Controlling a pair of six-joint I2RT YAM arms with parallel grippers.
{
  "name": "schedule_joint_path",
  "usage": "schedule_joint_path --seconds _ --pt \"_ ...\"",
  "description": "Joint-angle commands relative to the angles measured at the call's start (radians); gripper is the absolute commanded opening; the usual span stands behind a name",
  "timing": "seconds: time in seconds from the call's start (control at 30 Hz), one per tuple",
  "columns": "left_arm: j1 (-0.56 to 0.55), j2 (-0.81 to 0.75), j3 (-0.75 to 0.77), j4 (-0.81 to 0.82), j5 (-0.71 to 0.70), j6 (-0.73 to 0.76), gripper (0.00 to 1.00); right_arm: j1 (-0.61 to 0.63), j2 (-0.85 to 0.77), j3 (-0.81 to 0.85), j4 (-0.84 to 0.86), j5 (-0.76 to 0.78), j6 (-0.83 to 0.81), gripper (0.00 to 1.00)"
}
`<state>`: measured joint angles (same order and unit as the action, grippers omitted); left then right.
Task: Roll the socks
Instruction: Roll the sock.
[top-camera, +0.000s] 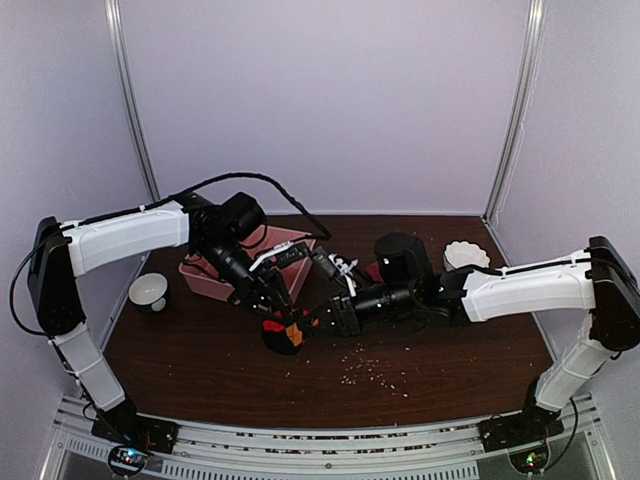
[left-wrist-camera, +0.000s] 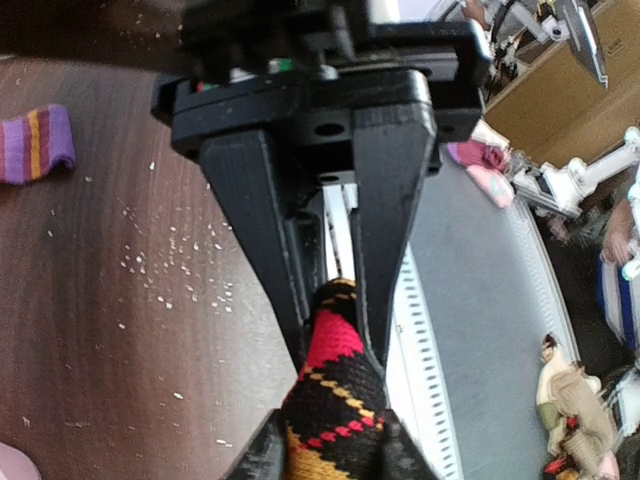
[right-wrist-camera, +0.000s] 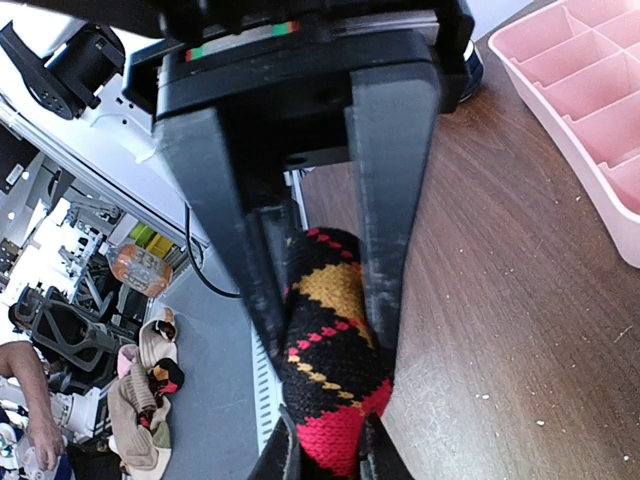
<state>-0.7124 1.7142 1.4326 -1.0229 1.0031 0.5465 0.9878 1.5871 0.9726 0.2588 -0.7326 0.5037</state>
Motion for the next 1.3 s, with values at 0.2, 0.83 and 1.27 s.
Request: schedule_joint_path --seconds 0.2,0.83,1.27 --pt "0.077 -0.056 0.044 -0.009 0.105 -0.013 0.36 -0.008 -0.073 -0.035 0.179 0.043 0.018 0.02" --pt "0.077 -0.007 0.185 -0.193 0.080 0.052 0.29 -0.015 -0.092 0.032 0.166 0.058 -0.002 0.02" --pt "0.077 0.046 0.215 -0.224 0.090 0.050 0.00 -0.010 -0.052 0.052 0.211 0.067 0.017 0.14"
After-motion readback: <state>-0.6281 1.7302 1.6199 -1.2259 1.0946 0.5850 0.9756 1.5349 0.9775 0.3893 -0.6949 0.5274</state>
